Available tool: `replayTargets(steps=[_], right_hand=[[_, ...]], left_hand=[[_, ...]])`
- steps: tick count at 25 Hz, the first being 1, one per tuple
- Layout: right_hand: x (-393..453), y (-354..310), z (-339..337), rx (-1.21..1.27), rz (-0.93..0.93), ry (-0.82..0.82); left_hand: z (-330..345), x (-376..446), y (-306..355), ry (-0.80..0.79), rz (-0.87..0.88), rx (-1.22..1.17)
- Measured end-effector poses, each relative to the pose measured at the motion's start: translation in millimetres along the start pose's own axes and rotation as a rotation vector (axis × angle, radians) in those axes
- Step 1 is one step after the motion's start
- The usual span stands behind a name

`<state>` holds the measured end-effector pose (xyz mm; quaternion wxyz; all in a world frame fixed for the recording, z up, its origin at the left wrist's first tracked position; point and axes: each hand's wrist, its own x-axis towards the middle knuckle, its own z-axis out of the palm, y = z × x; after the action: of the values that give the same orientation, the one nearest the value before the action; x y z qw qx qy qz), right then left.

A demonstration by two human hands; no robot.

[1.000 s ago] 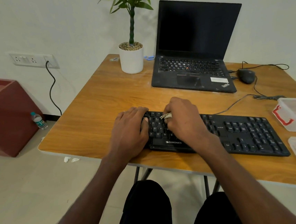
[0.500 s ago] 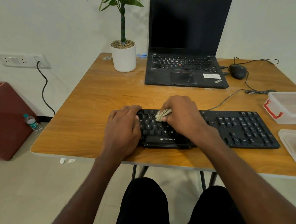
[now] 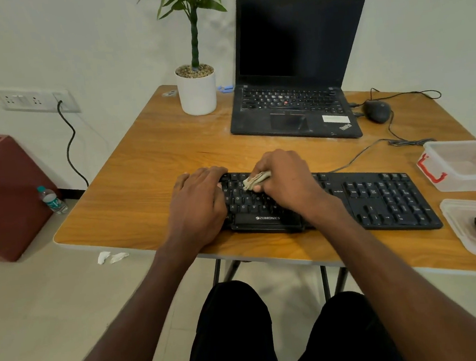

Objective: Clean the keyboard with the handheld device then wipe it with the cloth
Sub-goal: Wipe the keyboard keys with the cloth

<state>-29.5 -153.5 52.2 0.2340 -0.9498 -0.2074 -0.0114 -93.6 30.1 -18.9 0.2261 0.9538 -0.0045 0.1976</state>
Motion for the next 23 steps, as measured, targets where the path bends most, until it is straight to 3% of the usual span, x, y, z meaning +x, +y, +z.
replayTargets(steps=[2, 4, 6, 10, 16, 21, 23], right_hand=[[-4, 8, -10, -0.075, 0.054, -0.006], [-9, 17, -18, -0.234, 0.14, 0.069], [-15, 17, -16, -0.24, 0.158, 0.133], [-29, -2, 4, -0.123, -0.011, 0.103], [-26, 8, -2, -0.046, -0.104, 0.003], [-28, 47, -17, -0.173, 0.166, 0.171], [-31, 37, -8, -0.153, 0.144, 0.19]], left_hand=[[-1, -1, 1, -0.007, -0.003, 0.005], [-1, -1, 1, -0.008, -0.008, 0.015], [-2, -1, 2, -0.01, -0.016, 0.016], [-5, -3, 9, -0.012, 0.003, 0.075], [5, 5, 39, -0.03, -0.049, 0.14], [15, -1, 39, 0.014, -0.058, 0.128], [16, 1, 39, 0.022, -0.055, 0.124]])
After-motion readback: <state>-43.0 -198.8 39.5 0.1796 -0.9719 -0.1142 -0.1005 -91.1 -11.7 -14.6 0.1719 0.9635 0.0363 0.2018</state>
